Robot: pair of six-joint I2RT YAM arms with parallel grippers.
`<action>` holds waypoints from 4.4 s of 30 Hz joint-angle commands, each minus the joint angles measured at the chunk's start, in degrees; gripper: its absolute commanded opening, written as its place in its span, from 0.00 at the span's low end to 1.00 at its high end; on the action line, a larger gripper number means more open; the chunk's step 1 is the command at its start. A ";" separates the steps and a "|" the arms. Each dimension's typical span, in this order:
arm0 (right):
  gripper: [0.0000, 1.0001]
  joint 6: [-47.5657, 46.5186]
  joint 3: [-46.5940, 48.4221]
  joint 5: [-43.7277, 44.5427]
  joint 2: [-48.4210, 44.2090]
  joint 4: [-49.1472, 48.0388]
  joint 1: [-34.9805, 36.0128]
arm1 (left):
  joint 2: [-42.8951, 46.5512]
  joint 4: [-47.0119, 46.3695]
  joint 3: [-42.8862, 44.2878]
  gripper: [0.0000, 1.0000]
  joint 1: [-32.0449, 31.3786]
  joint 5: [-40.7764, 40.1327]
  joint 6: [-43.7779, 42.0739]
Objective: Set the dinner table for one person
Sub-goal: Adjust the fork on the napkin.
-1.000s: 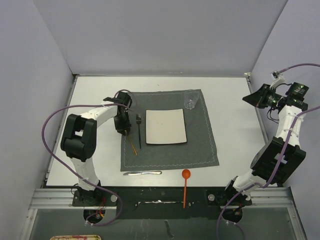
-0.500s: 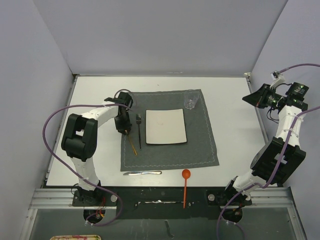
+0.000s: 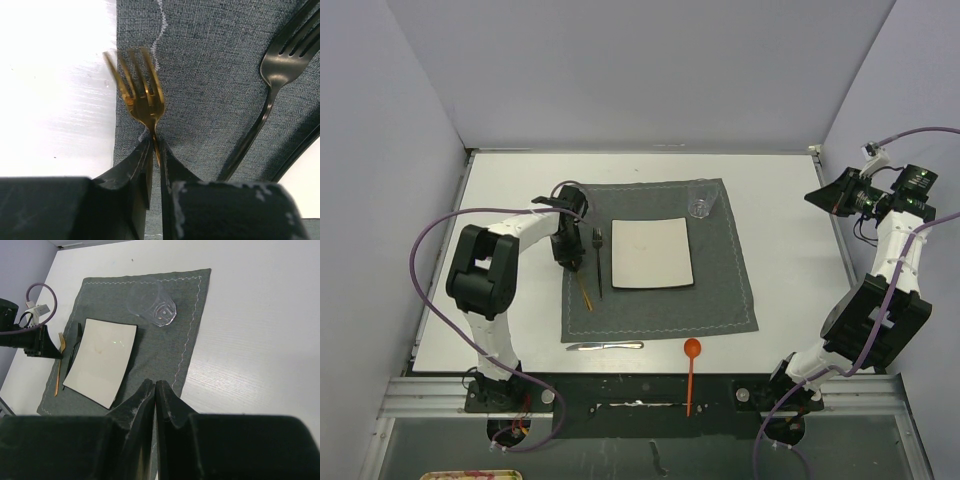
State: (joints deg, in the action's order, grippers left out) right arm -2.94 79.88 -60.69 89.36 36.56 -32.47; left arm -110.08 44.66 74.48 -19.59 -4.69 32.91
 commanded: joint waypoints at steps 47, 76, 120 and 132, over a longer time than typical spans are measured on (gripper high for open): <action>0.05 1.97 1.60 -1.28 -2.72 -1.66 1.97 | 1.40 -3.13 7.78 0.00 -2.53 0.21 -10.12; 0.05 1.09 0.81 -1.33 -1.47 -1.62 2.00 | -10.06 0.64 16.73 0.00 -0.91 -0.28 -10.50; 0.05 2.51 0.82 -2.15 -1.60 -2.72 2.59 | -10.64 5.84 18.76 0.24 0.08 5.39 -10.21; 0.05 3.01 0.55 -2.68 -2.14 -3.02 2.70 | -6.39 7.15 17.80 0.27 -0.53 4.50 -10.50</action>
State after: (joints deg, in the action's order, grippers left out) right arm -0.75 79.90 -61.12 89.36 36.05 -30.26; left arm -120.81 50.85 90.72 -19.84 0.05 22.24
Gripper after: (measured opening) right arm 0.058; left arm 0.263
